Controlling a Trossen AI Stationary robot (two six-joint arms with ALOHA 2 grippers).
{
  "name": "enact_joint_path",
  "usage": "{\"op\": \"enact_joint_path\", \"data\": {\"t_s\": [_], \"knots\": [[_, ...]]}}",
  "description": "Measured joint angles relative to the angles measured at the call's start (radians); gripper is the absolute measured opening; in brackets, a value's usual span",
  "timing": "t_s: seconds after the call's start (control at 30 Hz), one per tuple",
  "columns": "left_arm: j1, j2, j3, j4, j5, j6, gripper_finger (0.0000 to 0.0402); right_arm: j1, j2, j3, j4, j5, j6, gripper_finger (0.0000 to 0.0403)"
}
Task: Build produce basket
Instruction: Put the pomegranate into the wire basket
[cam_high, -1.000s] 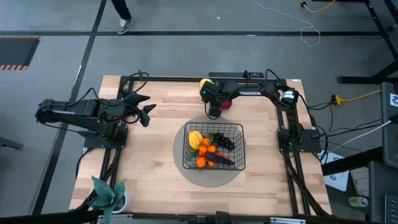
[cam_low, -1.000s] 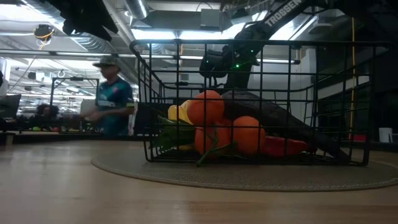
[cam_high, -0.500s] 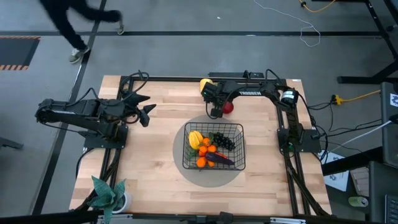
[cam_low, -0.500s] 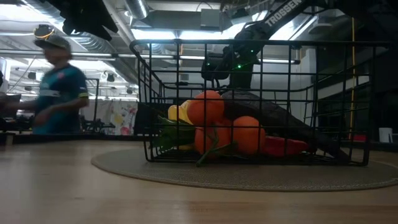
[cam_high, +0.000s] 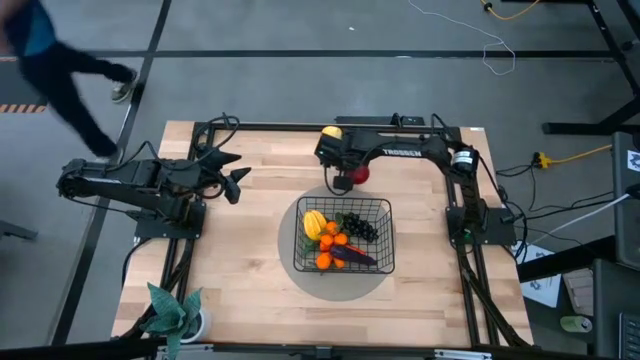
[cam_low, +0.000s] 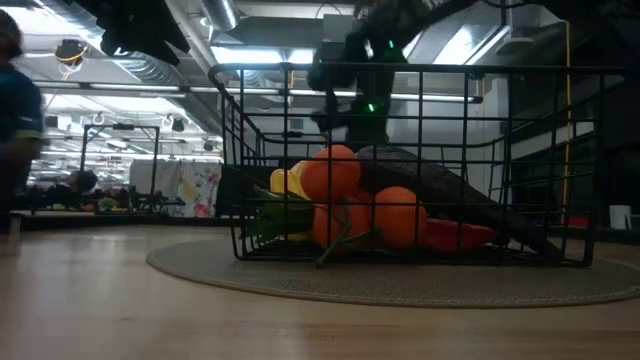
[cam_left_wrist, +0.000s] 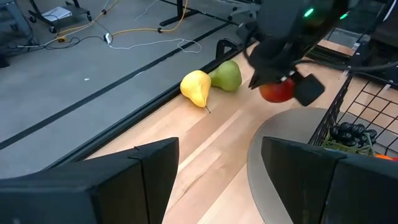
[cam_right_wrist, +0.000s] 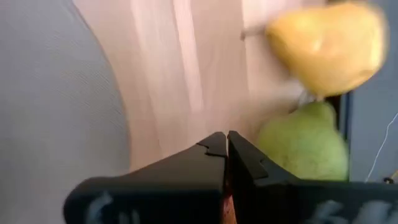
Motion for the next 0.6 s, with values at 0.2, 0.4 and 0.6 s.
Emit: {"op": "enact_joint_path", "data": {"t_s": [0.2,0.4,0.6], "knots": [[0.0,0.0,0.0,0.0,0.0,0.0,0.0218,0.067,0.0,0.221,-0.196,0.003,0.058,0.0001],[0.0,0.0,0.0,0.0,0.0,0.0,0.0218,0.152,-0.001,0.471,-0.443,0.06,0.147,0.0001],[0.0,0.0,0.0,0.0,0.0,0.0,0.0218,0.276,-0.001,0.631,-0.612,0.027,0.278,0.0001]]}}
